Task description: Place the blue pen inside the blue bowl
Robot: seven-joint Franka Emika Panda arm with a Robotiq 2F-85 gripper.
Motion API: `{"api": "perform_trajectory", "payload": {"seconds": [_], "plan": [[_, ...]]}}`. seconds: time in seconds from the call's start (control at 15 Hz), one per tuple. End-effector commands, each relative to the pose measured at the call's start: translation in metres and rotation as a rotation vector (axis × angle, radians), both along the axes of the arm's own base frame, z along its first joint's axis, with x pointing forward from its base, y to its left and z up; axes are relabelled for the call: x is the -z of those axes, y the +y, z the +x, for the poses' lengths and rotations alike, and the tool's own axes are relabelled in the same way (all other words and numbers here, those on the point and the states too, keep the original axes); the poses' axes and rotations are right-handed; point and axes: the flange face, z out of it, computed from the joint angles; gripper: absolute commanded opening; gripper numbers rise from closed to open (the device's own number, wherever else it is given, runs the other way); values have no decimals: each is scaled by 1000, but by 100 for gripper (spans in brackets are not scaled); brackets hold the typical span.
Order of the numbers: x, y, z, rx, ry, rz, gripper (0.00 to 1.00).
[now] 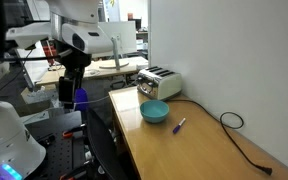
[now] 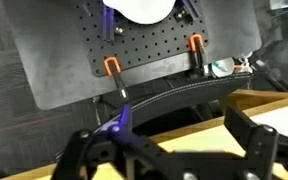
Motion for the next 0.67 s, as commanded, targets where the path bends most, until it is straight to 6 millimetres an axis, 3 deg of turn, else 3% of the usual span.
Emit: {"api": "perform_trajectory", "payload": {"seconds": [0.0,0.13,0.33,0.6], "plan": [[-2,2,9,-15,-6,-12,100],[-5,8,12,-55,-1,-33,100],[-8,23,38,-118,-3,-83,100],[3,42,115,-220,-44,-123,100]]}}
